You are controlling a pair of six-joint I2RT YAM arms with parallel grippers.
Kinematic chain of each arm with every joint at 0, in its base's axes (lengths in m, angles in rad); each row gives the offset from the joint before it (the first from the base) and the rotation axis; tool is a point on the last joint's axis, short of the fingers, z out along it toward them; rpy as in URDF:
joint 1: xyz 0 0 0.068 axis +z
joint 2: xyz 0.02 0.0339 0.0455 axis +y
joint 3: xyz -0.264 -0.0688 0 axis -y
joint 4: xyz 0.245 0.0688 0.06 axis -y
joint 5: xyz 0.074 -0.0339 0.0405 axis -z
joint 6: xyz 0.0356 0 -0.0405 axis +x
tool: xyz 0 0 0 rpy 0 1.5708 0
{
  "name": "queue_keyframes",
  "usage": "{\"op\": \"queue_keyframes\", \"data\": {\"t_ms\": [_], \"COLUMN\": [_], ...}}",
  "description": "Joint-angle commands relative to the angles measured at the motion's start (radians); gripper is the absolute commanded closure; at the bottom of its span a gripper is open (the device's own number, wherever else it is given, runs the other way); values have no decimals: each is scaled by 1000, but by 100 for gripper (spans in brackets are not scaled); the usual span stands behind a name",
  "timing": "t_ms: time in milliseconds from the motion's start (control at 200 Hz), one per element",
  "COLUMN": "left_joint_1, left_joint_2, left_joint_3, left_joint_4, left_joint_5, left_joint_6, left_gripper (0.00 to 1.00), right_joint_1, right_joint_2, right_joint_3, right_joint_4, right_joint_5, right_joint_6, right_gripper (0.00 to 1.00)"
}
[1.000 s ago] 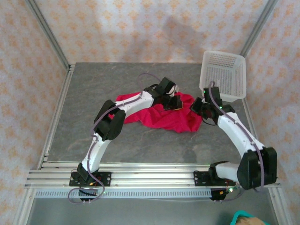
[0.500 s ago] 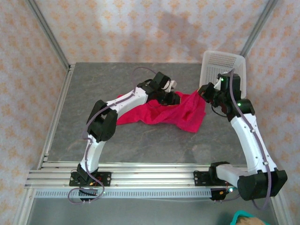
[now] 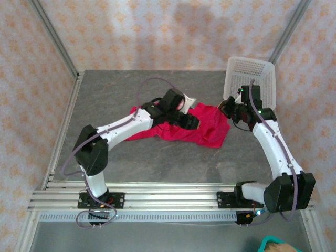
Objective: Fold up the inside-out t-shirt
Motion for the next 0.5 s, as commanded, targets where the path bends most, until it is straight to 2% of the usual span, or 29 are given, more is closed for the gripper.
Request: {"op": "queue_keyframes", "data": {"t_ms": [0, 60, 130, 385, 495], "left_joint_1": [-43, -49, -51, -50, -50], "left_joint_2": [82, 131, 168, 279, 317], "left_joint_3": [21, 36, 56, 161, 201], "left_joint_4": [84, 109, 122, 93, 106], "left_joint_5": [-43, -50, -64, -147, -150], "left_joint_6": [-27, -63, -77, -70, -94], "left_gripper": [64, 61, 53, 52, 56], "right_joint_1": [-5, -6, -6, -7, -7], "right_joint_2": [-11, -12, -16, -18, -17], "right_joint_3": [8, 15, 21, 25, 24], "right_joint_4": [31, 26, 19, 26, 30], "right_joint_5": [1, 1, 0, -9, -13], "right_joint_6": [12, 10, 8, 15, 14], "right_gripper": [100, 100, 100, 100, 100]}}
